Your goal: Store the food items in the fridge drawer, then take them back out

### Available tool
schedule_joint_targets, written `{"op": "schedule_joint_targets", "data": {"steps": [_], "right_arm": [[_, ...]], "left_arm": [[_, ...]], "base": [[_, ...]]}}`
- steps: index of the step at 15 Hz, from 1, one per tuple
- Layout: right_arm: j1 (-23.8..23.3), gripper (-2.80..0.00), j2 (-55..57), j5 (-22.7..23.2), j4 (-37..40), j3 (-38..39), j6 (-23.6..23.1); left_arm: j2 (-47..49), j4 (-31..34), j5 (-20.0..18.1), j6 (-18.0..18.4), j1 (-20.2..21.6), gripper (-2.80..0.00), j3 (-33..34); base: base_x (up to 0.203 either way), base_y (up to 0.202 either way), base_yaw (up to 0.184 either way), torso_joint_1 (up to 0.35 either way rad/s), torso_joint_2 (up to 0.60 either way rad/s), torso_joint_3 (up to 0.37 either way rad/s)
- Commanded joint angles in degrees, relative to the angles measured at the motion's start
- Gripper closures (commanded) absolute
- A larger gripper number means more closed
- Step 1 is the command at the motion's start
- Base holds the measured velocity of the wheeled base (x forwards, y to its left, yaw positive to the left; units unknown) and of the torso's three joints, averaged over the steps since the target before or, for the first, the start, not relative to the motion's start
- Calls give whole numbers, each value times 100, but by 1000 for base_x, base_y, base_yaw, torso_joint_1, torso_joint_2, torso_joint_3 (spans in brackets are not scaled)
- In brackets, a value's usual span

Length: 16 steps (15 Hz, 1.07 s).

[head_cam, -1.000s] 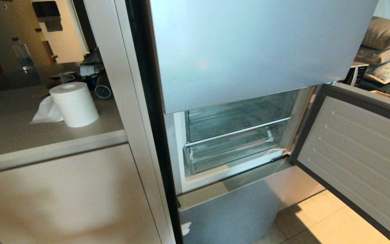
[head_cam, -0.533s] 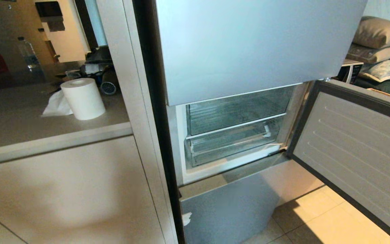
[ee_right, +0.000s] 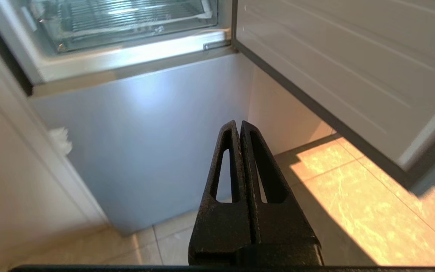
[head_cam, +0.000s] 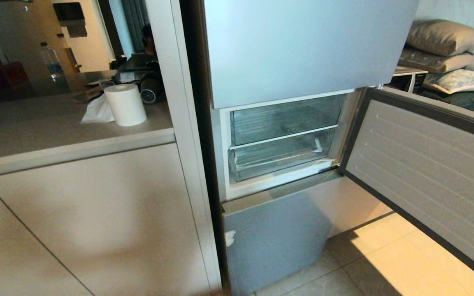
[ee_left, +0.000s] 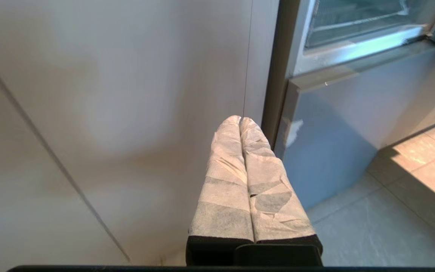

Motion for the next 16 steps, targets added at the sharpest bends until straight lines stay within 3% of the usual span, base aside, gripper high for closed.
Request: {"op": "schedule_joint_targets", "data": {"steps": [1,5,16], "right_arm": [[0,0,9,-5,-8,0,1],[0,0,9,-5,-2,0,0],[0,0,9,4,-2,0,1]], "left_arm": [[-11,-2,0,2,2,0,9],[-11,-2,0,2,2,0,9],[-11,-2,0,2,2,0,9]], "base": [[-196,0,-1,1,2,2],[-143,0,1,-3,-4,3],[0,0,0,0,0,0]]}}
